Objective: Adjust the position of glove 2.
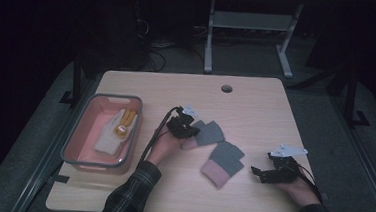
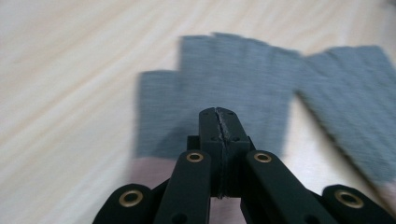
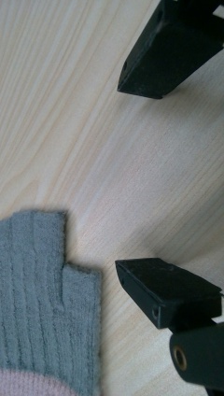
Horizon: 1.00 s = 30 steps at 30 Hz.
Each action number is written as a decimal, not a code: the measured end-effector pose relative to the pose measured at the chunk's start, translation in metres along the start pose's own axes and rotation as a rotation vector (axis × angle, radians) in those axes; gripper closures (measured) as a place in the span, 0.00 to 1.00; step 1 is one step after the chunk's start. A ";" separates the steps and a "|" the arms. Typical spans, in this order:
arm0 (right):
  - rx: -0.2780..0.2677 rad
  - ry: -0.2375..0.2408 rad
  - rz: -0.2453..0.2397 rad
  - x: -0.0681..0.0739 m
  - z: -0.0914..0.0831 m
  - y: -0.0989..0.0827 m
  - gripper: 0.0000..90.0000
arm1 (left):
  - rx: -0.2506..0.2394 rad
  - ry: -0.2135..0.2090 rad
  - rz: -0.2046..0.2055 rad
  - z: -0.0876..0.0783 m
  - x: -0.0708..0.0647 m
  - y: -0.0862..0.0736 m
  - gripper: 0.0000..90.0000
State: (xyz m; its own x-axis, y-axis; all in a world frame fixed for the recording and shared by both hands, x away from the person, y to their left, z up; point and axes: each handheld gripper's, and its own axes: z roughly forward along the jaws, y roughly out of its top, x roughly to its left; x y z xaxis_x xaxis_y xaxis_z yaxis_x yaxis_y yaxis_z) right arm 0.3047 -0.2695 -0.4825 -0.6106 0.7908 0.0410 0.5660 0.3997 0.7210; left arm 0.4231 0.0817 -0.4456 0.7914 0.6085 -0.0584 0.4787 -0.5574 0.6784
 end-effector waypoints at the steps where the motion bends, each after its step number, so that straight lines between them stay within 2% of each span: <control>1: 0.000 0.000 0.000 0.000 0.000 0.000 0.14 | -0.001 0.010 -0.011 0.000 0.004 0.000 1.00; 4: 0.000 0.000 0.000 0.000 0.000 0.000 0.14 | 0.005 0.035 -0.025 0.003 0.015 0.000 1.00; 6: 0.000 0.000 0.000 0.000 0.000 0.000 0.14 | 0.010 0.040 -0.038 0.007 0.019 -0.001 1.00; 7: 0.000 0.000 0.000 0.000 0.000 0.000 0.14 | 0.029 0.034 -0.035 0.010 0.020 -0.002 1.00; 10: 0.000 0.000 0.001 0.000 0.000 0.000 0.14 | 0.039 0.030 -0.033 0.012 0.018 -0.004 1.00; 14: -0.001 0.000 0.000 0.000 0.000 0.000 0.14 | 0.065 0.032 -0.005 0.008 0.012 -0.005 1.00; 23: 0.000 0.000 0.001 0.000 0.000 0.000 0.14 | 0.086 0.010 -0.001 -0.008 -0.006 -0.021 1.00; 25: 0.000 0.000 0.001 0.000 0.000 0.000 0.14 | 0.089 0.007 0.013 -0.010 -0.009 -0.023 1.00; 27: 0.000 0.000 0.000 0.000 0.000 0.000 0.14 | 0.081 0.005 0.000 -0.012 -0.010 -0.024 0.99; 29: 0.000 0.000 0.001 0.000 0.000 0.000 0.14 | 0.060 0.026 -0.020 -0.016 -0.006 -0.024 0.91; 30: 0.000 0.000 0.001 0.000 0.000 0.000 0.14 | 0.050 0.030 -0.043 -0.018 -0.003 -0.024 0.89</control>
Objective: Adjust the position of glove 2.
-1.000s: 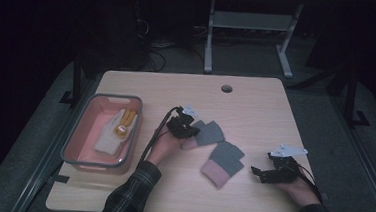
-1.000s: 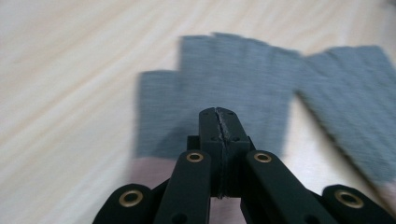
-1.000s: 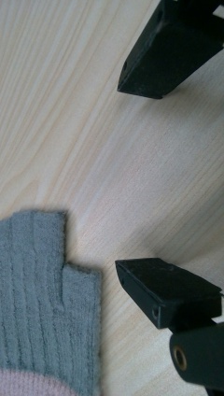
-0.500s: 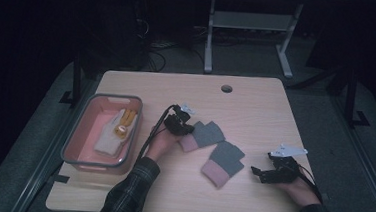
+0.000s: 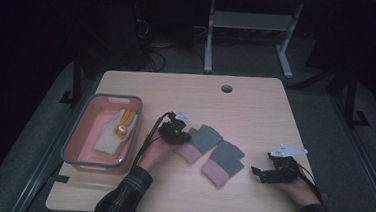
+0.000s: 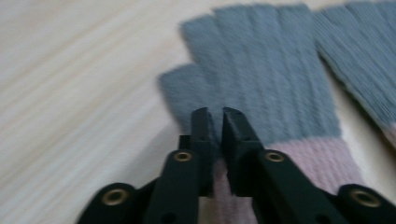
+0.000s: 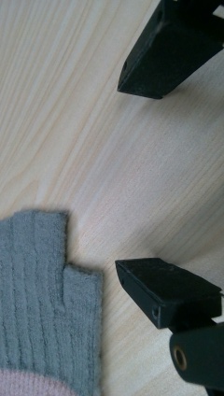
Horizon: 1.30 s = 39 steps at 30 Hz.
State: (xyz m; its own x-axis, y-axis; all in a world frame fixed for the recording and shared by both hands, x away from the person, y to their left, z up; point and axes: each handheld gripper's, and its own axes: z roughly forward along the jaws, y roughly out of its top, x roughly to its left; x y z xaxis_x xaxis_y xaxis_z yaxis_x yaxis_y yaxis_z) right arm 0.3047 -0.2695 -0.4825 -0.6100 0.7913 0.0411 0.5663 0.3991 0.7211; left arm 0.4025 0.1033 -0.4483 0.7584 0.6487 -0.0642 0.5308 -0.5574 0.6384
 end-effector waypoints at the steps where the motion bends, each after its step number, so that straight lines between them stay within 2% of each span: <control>1: 0.000 0.000 0.000 0.000 0.000 0.000 0.14 | -0.014 -0.003 -0.015 -0.001 0.003 0.000 0.86; 3: 0.000 0.000 0.000 0.000 0.000 0.000 0.14 | -0.012 -0.010 -0.055 0.000 0.008 -0.002 0.79; 6: 0.000 0.000 0.000 0.000 0.000 0.000 0.14 | -0.014 -0.024 -0.077 0.005 0.011 -0.005 0.69; 8: 0.000 0.000 0.000 0.000 0.000 0.000 0.14 | -0.018 -0.040 -0.100 0.008 0.010 -0.007 0.68; 10: 0.000 0.000 0.000 0.000 0.000 0.000 0.14 | -0.015 -0.047 -0.099 0.010 0.010 -0.009 0.68; 13: 0.000 0.000 0.000 0.000 0.000 0.000 0.14 | -0.025 -0.076 -0.105 0.011 0.010 -0.009 0.75; 16: 0.000 0.000 0.000 0.000 0.000 0.000 0.14 | -0.028 -0.089 -0.109 0.012 0.012 -0.010 0.88; 18: 0.000 0.005 -0.005 -0.001 0.000 0.000 0.14 | -0.040 -0.088 -0.113 0.011 0.012 -0.010 0.95; 19: 0.000 0.006 -0.008 -0.001 0.000 0.000 0.16 | -0.030 -0.084 -0.098 0.010 0.012 -0.009 0.96; 22: 0.026 0.005 -0.001 -0.002 -0.004 0.004 0.28 | -0.044 -0.074 -0.097 0.005 0.011 -0.008 0.96; 23: 0.025 0.006 -0.007 -0.002 -0.005 0.005 0.34 | -0.054 -0.072 -0.100 0.003 0.011 -0.007 0.97; 24: 0.019 0.018 -0.006 0.000 -0.007 0.007 0.44 | -0.066 -0.070 -0.106 0.001 0.010 -0.007 0.97; 28: 0.007 0.130 -0.026 0.011 -0.011 0.013 0.77 | -0.084 -0.067 -0.099 -0.007 0.009 -0.005 0.97; 31: 0.028 0.183 -0.058 0.023 -0.009 0.016 0.96 | -0.094 -0.064 -0.090 -0.012 0.007 -0.004 0.97; 32: 0.035 0.196 -0.065 0.027 -0.008 0.017 1.00 | -0.098 -0.065 -0.090 -0.014 0.006 -0.004 0.97; 35: 0.047 0.246 -0.088 0.036 -0.004 0.020 1.00 | -0.104 -0.067 -0.088 -0.017 0.004 -0.003 0.97; 39: 0.064 0.264 -0.112 0.049 0.004 0.024 1.00 | -0.106 -0.067 -0.073 -0.019 0.001 -0.002 0.97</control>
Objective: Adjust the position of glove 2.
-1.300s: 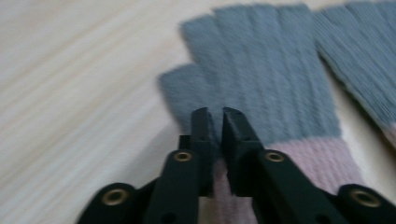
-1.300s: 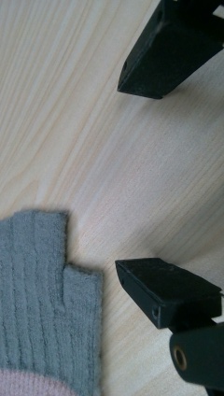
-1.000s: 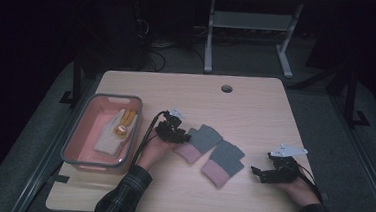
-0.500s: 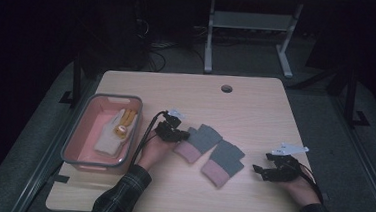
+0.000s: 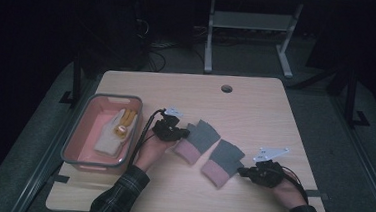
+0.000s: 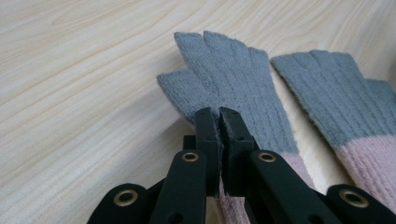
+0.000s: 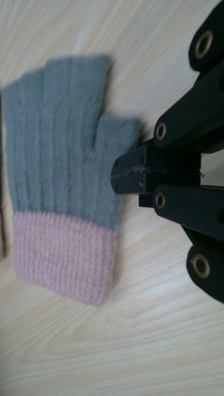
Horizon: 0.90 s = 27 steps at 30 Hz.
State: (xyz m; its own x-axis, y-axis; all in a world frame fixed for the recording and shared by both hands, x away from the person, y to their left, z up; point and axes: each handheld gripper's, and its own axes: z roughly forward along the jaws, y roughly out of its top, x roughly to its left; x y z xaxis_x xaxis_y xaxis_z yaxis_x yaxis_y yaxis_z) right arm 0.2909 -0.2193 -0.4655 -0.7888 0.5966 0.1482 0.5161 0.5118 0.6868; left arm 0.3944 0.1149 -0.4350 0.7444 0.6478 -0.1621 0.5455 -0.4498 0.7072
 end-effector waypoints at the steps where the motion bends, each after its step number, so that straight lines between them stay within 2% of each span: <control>1: -0.002 0.004 -0.017 0.001 0.002 0.001 1.00 | -0.003 -0.002 0.001 -0.001 -0.001 0.001 0.97; 5: 0.012 0.014 -0.020 0.003 0.009 0.005 1.00 | -0.013 -0.006 0.007 -0.004 -0.005 0.002 0.97; 9: 0.013 0.016 -0.029 0.004 0.012 0.009 1.00 | -0.022 -0.026 0.008 -0.006 -0.009 0.004 0.97; 12: 0.015 0.018 -0.019 0.006 0.015 0.013 1.00 | -0.032 -0.043 0.012 -0.008 -0.013 0.006 0.97; 17: 0.017 0.019 -0.041 0.009 0.022 0.019 1.00 | -0.047 -0.065 0.031 -0.012 -0.021 0.011 0.97; 21: 0.020 0.018 -0.043 0.010 0.026 0.023 1.00 | -0.052 -0.077 0.053 -0.015 -0.026 0.015 0.97; 23: 0.018 0.019 -0.046 0.010 0.028 0.024 1.00 | -0.063 -0.089 0.047 -0.016 -0.028 0.017 0.97; 27: 0.019 0.016 -0.044 0.011 0.031 0.027 1.00 | -0.070 -0.110 0.065 -0.017 -0.035 0.020 0.97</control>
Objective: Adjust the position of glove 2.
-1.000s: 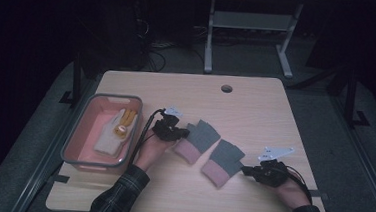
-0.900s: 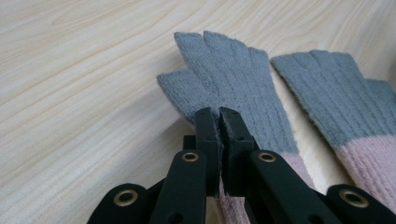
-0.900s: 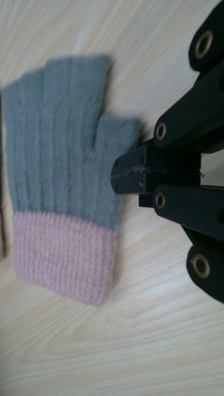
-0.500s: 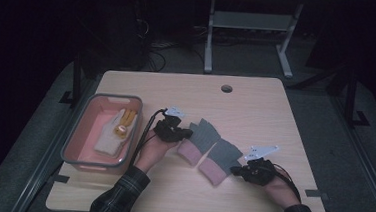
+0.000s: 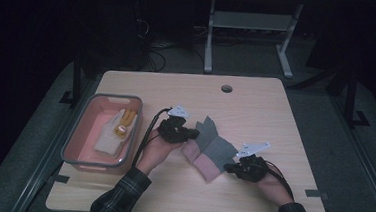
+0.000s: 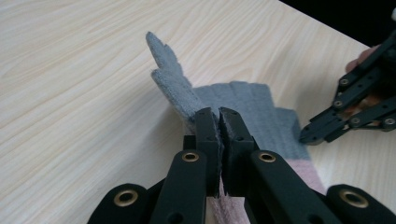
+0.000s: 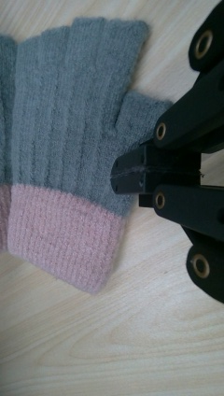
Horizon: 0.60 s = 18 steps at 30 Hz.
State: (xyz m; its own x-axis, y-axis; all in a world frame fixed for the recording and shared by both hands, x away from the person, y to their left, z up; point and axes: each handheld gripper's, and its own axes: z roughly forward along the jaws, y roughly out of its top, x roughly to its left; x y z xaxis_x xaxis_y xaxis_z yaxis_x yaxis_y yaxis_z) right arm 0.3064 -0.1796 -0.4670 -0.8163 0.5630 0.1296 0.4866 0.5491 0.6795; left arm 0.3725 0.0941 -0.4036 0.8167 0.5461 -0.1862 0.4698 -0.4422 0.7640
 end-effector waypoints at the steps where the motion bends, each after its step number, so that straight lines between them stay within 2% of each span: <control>1: -0.002 0.001 -0.007 0.000 0.001 0.001 1.00 | -0.002 -0.007 0.004 0.000 -0.002 0.001 0.97; 12: -0.008 0.003 -0.001 0.002 0.007 0.006 1.00 | 0.017 -0.050 0.051 0.007 -0.018 0.005 0.97; 18: -0.006 0.003 -0.004 0.003 0.008 0.006 1.00 | 0.044 -0.077 0.089 0.018 -0.033 0.007 0.97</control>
State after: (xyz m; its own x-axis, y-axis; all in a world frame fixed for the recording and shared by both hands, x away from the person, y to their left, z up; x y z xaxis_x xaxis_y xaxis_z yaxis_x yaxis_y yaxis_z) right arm 0.3099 -0.1695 -0.4684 -0.8189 0.5591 0.1293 0.4819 0.5476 0.6840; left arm 0.3544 0.0602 -0.4032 0.8782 0.4481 -0.1672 0.4074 -0.5177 0.7523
